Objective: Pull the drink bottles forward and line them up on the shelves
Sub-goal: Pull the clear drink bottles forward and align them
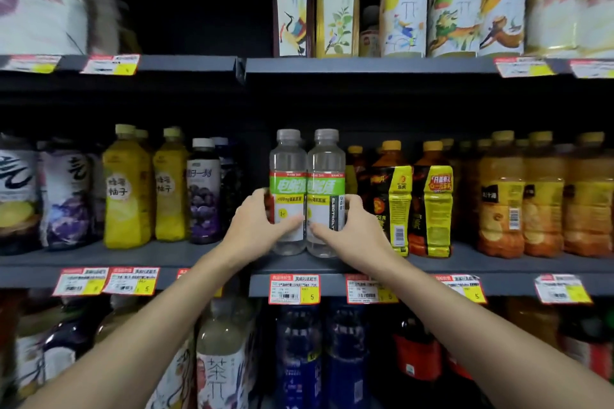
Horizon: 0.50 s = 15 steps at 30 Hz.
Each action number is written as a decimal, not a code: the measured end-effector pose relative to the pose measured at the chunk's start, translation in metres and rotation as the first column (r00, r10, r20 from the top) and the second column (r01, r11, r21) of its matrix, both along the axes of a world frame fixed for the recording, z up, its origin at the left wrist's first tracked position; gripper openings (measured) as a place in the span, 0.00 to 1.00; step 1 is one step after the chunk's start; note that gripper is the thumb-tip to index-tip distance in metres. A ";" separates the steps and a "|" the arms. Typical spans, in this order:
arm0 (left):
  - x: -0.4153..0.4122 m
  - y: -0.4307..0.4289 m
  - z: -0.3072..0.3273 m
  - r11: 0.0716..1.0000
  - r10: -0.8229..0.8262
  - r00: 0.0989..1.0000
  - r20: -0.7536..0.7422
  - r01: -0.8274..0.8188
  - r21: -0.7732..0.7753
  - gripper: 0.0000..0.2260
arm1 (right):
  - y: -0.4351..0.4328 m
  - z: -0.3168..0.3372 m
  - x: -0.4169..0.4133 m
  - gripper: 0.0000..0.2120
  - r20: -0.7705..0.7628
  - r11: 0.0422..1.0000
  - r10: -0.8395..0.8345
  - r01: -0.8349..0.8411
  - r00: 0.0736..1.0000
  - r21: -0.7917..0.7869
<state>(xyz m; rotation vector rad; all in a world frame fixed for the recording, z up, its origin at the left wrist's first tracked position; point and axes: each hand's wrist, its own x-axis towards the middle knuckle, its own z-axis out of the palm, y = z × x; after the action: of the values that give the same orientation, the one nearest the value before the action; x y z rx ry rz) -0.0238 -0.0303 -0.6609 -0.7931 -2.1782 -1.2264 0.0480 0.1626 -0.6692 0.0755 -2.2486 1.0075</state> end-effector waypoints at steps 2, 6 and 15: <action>0.000 -0.002 -0.001 0.999 -0.010 1.000 0.005 0.010 -0.036 0.22 | -0.001 0.000 0.001 0.29 -0.022 1.000 -0.011 0.011 1.000 -0.001; -0.006 -0.004 -0.012 0.994 -0.040 0.998 0.051 0.045 -0.099 0.38 | -0.001 -0.002 -0.003 0.22 -0.067 0.999 -0.032 0.034 0.997 0.026; -0.012 -0.004 -0.007 0.994 -0.040 0.993 0.107 0.051 -0.097 0.38 | 0.008 -0.002 -0.005 0.24 -0.026 1.000 0.011 -0.010 1.000 0.004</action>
<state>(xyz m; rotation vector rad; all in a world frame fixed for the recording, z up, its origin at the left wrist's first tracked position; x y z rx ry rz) -0.0356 -0.0347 -0.6682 -0.8402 -2.3340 -1.2147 0.0428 0.1705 -0.6710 0.1018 -2.2285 1.0023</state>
